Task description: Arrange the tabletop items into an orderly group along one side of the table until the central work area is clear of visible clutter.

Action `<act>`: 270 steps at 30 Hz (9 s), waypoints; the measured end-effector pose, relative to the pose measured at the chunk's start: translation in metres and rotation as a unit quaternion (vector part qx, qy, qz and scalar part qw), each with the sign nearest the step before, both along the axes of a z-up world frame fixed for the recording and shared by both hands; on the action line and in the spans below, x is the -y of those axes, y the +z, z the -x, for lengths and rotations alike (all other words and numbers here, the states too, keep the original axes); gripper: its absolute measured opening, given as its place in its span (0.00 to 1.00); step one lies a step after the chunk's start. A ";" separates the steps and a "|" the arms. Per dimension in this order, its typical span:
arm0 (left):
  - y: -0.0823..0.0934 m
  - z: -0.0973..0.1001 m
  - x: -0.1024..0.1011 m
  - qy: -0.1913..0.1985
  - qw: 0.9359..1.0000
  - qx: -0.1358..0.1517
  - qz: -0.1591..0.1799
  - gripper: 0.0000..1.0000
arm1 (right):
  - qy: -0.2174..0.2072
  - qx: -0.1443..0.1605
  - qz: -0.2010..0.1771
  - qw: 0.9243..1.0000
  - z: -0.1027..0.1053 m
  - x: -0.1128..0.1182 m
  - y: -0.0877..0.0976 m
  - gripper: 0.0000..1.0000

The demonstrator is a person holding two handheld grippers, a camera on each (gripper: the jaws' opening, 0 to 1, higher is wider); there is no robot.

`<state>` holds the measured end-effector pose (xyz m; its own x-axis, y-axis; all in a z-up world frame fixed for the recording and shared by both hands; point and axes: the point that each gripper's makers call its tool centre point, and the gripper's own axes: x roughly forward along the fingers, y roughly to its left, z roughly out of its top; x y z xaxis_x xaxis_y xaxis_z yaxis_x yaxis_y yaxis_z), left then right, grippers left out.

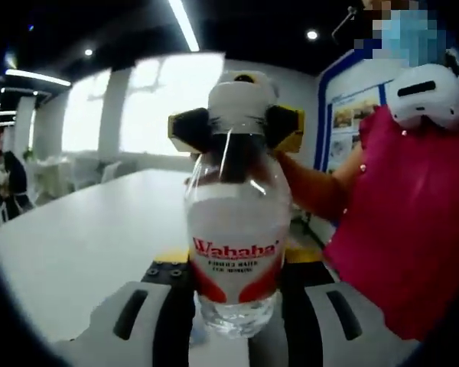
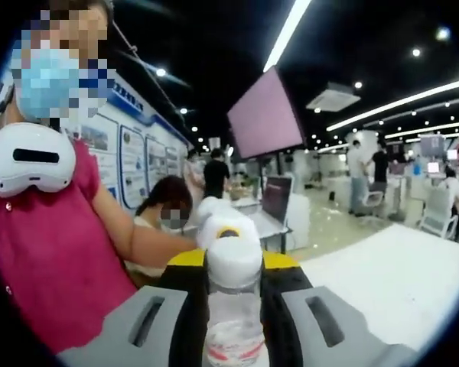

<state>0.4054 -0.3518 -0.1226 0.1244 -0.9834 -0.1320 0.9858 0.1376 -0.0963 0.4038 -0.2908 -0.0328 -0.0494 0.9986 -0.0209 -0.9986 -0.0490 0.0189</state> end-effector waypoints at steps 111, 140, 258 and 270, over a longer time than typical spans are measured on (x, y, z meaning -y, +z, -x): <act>0.006 -0.083 -0.140 0.065 0.997 0.013 -0.032 0.38 | 0.024 0.049 0.057 0.997 -0.082 -0.131 -0.041 0.39; -0.163 -0.201 -0.232 0.088 0.981 -0.034 -0.172 0.37 | -0.010 0.049 0.108 0.993 -0.202 -0.220 -0.201 0.38; -0.168 -0.101 -0.261 0.254 0.953 -0.105 -0.128 0.94 | -0.213 -0.034 0.164 0.963 -0.172 0.036 -0.246 1.00; -0.168 -0.061 -0.229 0.257 0.952 -0.115 -0.118 0.92 | -0.228 -0.042 0.187 0.955 -0.132 0.087 -0.255 1.00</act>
